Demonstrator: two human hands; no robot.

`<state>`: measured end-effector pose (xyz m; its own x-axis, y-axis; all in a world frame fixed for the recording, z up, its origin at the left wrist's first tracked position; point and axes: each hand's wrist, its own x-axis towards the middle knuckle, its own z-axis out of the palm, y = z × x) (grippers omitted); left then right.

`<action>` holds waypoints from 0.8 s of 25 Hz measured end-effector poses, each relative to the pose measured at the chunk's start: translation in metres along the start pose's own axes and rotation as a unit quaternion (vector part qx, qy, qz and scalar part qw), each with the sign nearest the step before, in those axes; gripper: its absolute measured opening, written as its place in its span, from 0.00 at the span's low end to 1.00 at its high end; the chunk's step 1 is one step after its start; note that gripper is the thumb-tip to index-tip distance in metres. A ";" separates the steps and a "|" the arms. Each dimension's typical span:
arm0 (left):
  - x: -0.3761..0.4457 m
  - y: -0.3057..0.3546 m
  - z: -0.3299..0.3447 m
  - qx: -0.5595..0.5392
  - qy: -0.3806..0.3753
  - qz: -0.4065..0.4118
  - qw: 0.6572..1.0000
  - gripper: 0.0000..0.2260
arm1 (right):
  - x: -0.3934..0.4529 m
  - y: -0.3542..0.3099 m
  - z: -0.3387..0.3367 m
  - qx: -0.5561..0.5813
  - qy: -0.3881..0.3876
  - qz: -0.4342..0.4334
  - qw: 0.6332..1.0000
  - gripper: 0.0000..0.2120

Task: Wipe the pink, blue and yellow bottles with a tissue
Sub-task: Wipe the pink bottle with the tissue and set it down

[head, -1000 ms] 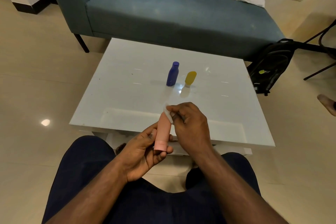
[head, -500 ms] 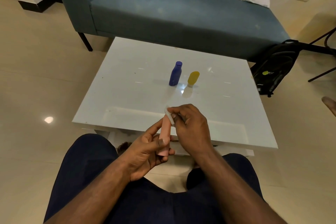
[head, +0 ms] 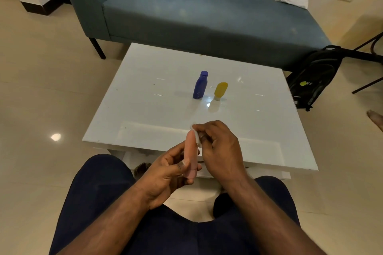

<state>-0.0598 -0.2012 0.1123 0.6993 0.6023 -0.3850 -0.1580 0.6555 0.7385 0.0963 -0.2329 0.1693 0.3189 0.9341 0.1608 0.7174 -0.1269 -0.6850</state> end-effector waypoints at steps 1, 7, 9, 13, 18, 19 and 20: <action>0.000 0.000 0.000 -0.008 0.004 -0.004 1.000 0.26 | -0.003 -0.002 0.000 0.003 0.003 -0.011 1.000 0.11; 0.003 0.001 -0.003 -0.065 -0.016 -0.012 0.998 0.20 | -0.001 0.006 0.005 0.057 0.024 0.029 0.998 0.10; 0.004 0.002 -0.003 -0.098 0.001 -0.018 0.995 0.19 | -0.012 0.009 0.009 0.067 0.031 0.036 0.997 0.10; 0.001 0.006 0.001 -0.121 0.014 -0.043 0.992 0.19 | -0.004 0.011 0.007 0.069 0.028 0.035 0.997 0.11; 0.000 0.009 0.002 -0.163 0.034 -0.047 0.985 0.19 | -0.007 0.002 0.009 0.087 0.017 0.045 0.995 0.10; 0.001 0.010 0.000 -0.170 0.041 -0.040 0.984 0.19 | -0.017 -0.001 0.013 0.086 0.015 0.034 0.996 0.10; 0.002 0.010 -0.001 -0.174 0.051 -0.036 0.983 0.19 | -0.026 -0.003 0.015 0.078 0.015 0.018 0.997 0.10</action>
<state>-0.0608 -0.1930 0.1179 0.6474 0.5789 -0.4956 -0.3515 0.8039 0.4798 0.0760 -0.2519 0.1563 0.3628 0.9190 0.1541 0.6005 -0.1041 -0.7928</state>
